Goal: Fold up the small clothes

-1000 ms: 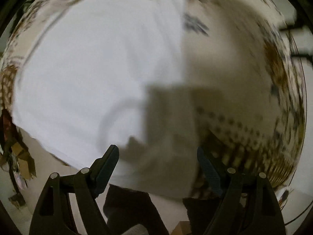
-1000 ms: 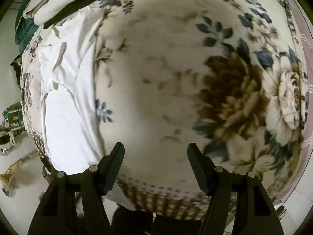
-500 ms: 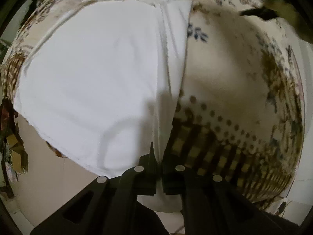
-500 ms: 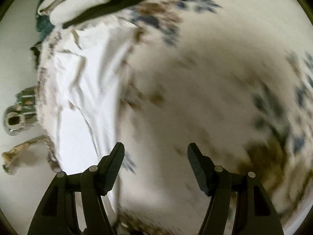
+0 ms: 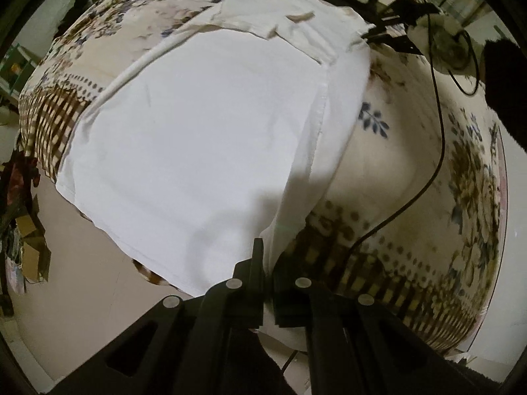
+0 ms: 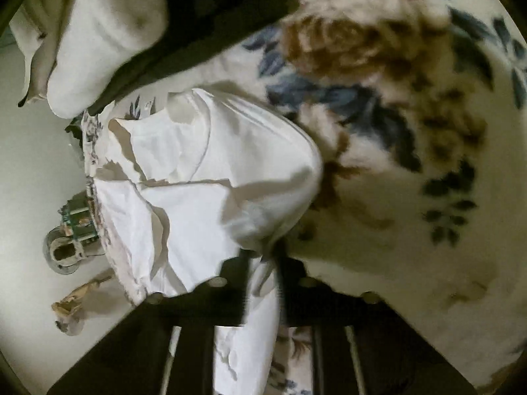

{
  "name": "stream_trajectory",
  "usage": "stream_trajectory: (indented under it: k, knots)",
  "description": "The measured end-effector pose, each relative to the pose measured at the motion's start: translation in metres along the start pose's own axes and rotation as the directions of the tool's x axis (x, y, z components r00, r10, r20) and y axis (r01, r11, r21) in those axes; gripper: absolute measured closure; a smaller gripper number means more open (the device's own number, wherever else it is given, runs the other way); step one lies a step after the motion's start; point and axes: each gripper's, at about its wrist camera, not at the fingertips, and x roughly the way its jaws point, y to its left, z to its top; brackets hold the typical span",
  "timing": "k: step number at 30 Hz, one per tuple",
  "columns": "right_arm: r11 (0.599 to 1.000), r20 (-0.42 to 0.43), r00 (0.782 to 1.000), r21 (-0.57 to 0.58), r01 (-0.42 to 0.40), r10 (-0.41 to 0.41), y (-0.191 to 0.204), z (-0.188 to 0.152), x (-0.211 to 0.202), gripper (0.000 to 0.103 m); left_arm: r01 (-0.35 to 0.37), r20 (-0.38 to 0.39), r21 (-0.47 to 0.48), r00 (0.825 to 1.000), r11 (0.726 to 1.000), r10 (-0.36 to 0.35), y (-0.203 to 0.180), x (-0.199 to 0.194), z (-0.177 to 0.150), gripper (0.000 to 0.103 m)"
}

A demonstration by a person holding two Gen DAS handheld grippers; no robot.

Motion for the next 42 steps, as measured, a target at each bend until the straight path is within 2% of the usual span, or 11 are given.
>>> stream_trajectory:
  k: [6, 12, 17, 22, 25, 28, 30, 32, 34, 36, 42]
  knots:
    - [0.994, 0.078, 0.995, -0.085, 0.070, -0.063, 0.058, -0.009, -0.034, 0.099, 0.068, 0.010, -0.101, 0.998, 0.993, -0.067, 0.056, -0.017, 0.020, 0.101]
    - [0.972, 0.107, 0.982, -0.159, 0.173, -0.158, 0.169, -0.006, -0.044, 0.099, 0.125, 0.031, -0.227, 0.992, 0.966, -0.122, 0.151, -0.016, 0.060, 0.101]
    - [0.941, 0.124, 0.966, -0.230, 0.250, -0.226, 0.254, 0.001, 0.002, 0.099, 0.121, 0.040, -0.307, 0.993, 0.944, -0.114, 0.227, 0.001, 0.087, 0.101]
    - [0.896, 0.147, 0.933, -0.261, 0.358, -0.329, 0.319, 0.017, 0.073, 0.099, 0.133, 0.018, -0.349, 0.991, 0.928, -0.135, 0.283, 0.039, 0.106, 0.100]
    - [0.864, 0.152, 0.903, -0.262, 0.430, -0.402, 0.333, 0.026, 0.116, 0.099, 0.121, -0.042, -0.365, 0.988, 0.923, -0.146, 0.310, 0.068, 0.111, 0.096]
    - [0.851, 0.128, 0.887, -0.250, 0.462, -0.444, 0.330, 0.032, 0.141, 0.094, 0.112, -0.095, -0.391, 0.982, 0.914, -0.161, 0.335, 0.082, 0.099, 0.087]
    - [0.865, 0.100, 0.896, -0.232, 0.444, -0.433, 0.327, 0.031, 0.143, 0.066, 0.100, -0.110, -0.403, 0.981, 0.909, -0.157, 0.350, 0.082, 0.087, 0.083]
    - [0.891, 0.069, 0.915, -0.212, 0.402, -0.397, 0.320, 0.023, 0.136, 0.051, 0.066, -0.145, -0.420, 0.980, 0.905, -0.139, 0.370, 0.080, 0.068, 0.078]
    - [0.903, 0.058, 0.929, -0.223, 0.369, -0.365, 0.315, 0.006, 0.123, 0.050, 0.032, -0.179, -0.438, 0.976, 0.899, -0.122, 0.382, 0.078, 0.056, 0.080]
    - [0.900, 0.052, 0.931, -0.244, 0.362, -0.361, 0.310, -0.016, 0.111, 0.042, 0.014, -0.197, -0.454, 0.974, 0.891, -0.115, 0.393, 0.072, 0.047, 0.080]
    - [0.917, -0.001, 0.950, -0.261, 0.303, -0.314, 0.270, -0.117, 0.084, 0.034, 0.037, -0.119, -0.391, 0.989, 0.919, -0.091, 0.371, 0.030, 0.065, 0.079]
